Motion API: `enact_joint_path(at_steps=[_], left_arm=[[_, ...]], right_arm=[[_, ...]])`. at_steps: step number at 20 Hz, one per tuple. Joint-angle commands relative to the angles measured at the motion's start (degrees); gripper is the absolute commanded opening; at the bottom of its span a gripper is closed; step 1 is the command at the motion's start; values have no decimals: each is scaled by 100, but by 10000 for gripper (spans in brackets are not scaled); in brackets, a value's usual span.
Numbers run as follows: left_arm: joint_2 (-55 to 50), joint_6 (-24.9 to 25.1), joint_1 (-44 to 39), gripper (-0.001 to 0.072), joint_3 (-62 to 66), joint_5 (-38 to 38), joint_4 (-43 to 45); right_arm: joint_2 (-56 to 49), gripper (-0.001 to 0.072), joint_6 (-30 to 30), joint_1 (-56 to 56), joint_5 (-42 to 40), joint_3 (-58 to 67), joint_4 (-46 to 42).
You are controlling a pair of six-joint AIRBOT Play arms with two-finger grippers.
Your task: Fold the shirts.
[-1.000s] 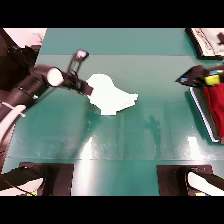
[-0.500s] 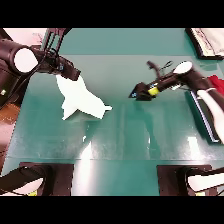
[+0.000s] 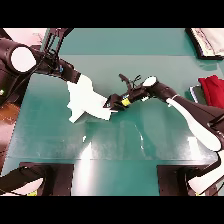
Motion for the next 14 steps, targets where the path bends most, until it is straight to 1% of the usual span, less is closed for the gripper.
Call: enact_joint_path(at_steps=[1,2,4,5,8,9,11,13,14], left_arm=[[4,-2,0,25,0,-190,-61],[4,-2,0,25,0,-243,-63],[4,-2,2,25,0,-321,-85],[4,0,0,24,0,-352,-129],[4,28,0,25,0,-452,-323],[4,197,0,25,0,-535,-437],[7,734,0,25,4,-813,-577],[31,1228,2,24,22,-1056,-560],[61,1327,2,24,66,-1093,-551]], right_arm=[[-160,529,-11,205,-286,7,81],[-151,445,-11,210,-372,9,87],[-122,166,-20,184,-463,7,79],[-98,13,-20,166,-481,7,74],[114,10,-28,46,-577,7,-28],[293,11,-26,-35,-551,7,-210],[815,10,50,-291,-420,7,-807],[1508,10,297,-699,-225,7,-1499],[1902,10,457,-966,-125,7,-1829]])
